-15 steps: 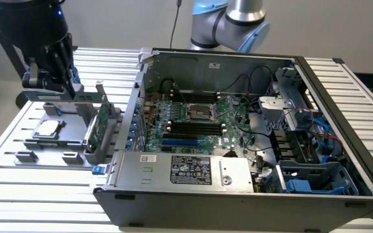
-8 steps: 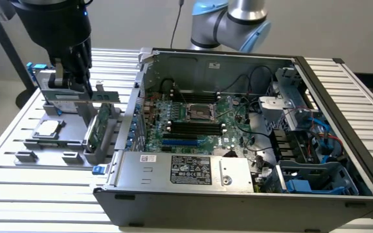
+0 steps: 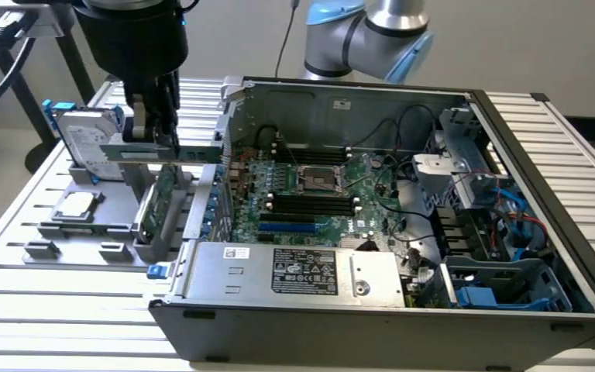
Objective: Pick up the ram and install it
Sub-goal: 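Pick up the ram and move it above insertion slot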
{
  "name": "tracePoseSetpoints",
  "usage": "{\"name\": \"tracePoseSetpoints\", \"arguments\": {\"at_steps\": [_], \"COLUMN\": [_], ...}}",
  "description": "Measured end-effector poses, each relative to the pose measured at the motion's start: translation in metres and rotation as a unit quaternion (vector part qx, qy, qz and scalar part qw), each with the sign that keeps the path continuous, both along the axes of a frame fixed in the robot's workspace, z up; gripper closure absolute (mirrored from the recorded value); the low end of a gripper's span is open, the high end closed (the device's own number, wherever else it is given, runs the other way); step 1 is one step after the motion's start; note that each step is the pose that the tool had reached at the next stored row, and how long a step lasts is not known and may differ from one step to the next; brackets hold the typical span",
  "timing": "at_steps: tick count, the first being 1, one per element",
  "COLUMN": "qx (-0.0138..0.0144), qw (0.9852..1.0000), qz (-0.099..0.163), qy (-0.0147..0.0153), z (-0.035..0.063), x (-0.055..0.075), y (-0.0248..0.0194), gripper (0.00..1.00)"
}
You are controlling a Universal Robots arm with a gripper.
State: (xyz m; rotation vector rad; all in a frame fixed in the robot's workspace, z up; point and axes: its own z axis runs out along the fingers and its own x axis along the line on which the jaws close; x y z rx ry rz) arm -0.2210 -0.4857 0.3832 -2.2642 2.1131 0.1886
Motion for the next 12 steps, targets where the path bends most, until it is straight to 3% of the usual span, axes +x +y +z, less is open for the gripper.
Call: {"name": "tracePoseSetpoints", "arguments": {"at_steps": [12], "qx": [0.0031], "qw": [1.0000], "qz": [0.001], "qy": [0.0000], "z": [0.0000], "x": [0.055], "y": [0.0000], "gripper": [0.86]}}
